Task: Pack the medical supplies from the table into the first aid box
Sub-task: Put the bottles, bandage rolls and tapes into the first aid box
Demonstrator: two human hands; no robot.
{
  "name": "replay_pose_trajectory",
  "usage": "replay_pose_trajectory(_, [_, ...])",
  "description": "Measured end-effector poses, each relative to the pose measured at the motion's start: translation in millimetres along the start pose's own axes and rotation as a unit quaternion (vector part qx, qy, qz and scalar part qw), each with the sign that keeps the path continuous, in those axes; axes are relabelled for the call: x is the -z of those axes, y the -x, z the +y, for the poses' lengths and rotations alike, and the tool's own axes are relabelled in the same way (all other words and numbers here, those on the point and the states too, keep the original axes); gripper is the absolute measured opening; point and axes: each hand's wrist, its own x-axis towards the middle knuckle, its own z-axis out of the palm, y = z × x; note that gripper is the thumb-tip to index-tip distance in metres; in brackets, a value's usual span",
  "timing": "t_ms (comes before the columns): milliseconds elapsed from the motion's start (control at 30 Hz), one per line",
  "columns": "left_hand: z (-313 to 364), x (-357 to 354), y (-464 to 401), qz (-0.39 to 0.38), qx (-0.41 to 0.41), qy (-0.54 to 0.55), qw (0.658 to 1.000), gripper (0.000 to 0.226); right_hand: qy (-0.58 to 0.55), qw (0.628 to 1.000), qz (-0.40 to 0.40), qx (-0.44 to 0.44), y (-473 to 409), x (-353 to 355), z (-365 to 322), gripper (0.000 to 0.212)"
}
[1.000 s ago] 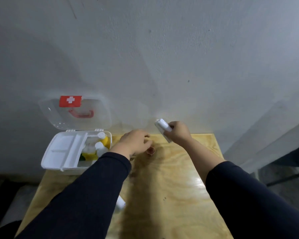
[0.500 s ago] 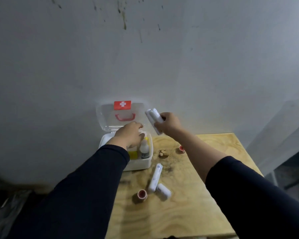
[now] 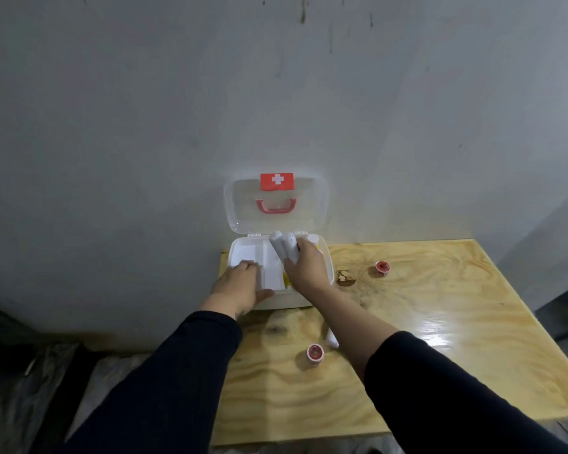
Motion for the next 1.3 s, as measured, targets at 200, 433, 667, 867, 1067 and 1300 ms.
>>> replay_pose_trajectory(200, [-5.3,-5.2,0.7,0.022,-0.015,0.016,1.000,0.069,-0.026,0.999,0.003,-0.035,5.0,-16.4,5.5,0.033])
replay_pose_trajectory(433, [-4.4,-6.3,2.3,0.024,-0.017,0.002,1.000,0.069,-0.056,0.997,0.007,-0.044,4.1,-16.1,4.9,0.041])
replay_pose_trajectory(667, [-2.1,-2.7,6.9,0.015,-0.007,0.019,1.000,0.069,-0.026,0.999,0.015,0.026,3.7,10.6,-3.9,0.039])
replay_pose_trajectory(867, [-1.9,-4.9,4.0,0.009,-0.008,0.010,1.000,0.069,-0.005,0.996,0.090,0.023,8.9,56.0,17.8,0.032])
replay_pose_trajectory(1067, [-4.6,-7.5,0.3,0.010,-0.006,0.008,1.000,0.075,0.086,0.994,0.004,-0.068,36.7,55.6,84.3,0.032])
replay_pose_trajectory(1300, [-2.9,-8.7,4.3,0.017,-0.003,0.002,1.000,0.074,0.161,0.980,-0.077,-0.092,74.0,31.6,131.9,0.035])
